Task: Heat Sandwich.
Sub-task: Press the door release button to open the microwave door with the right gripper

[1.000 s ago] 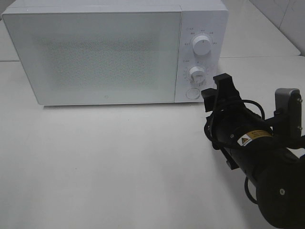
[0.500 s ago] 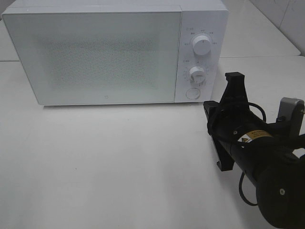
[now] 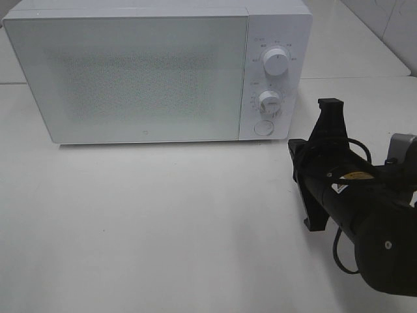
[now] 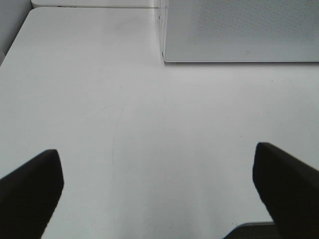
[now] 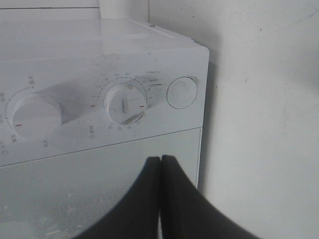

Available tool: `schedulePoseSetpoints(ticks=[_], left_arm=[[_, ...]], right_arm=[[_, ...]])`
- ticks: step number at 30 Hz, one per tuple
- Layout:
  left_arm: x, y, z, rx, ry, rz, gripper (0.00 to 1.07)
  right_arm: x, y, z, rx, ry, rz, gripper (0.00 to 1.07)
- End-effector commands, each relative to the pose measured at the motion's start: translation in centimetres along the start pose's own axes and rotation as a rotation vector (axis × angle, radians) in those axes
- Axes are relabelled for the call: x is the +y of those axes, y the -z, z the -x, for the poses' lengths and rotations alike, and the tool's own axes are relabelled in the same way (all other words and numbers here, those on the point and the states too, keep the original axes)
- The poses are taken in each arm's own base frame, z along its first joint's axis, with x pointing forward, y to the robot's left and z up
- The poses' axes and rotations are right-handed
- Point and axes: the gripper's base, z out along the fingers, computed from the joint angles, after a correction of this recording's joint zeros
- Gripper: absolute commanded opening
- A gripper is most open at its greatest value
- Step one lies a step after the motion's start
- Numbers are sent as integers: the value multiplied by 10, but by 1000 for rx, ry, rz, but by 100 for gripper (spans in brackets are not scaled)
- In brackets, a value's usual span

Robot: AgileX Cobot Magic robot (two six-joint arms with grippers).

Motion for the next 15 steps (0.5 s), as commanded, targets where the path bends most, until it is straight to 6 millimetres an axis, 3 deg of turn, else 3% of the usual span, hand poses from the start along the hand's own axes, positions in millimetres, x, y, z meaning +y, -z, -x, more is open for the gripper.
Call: schedulePoseSetpoints(ticks=[1,15], left_arm=[[0,0,0,-12,3,6,98],[0,0,0,-12,3,6,98]], right_arm=[[3,-13,-2,19,13,-5,0],[2,-61,-13,31,-20,-61,0]])
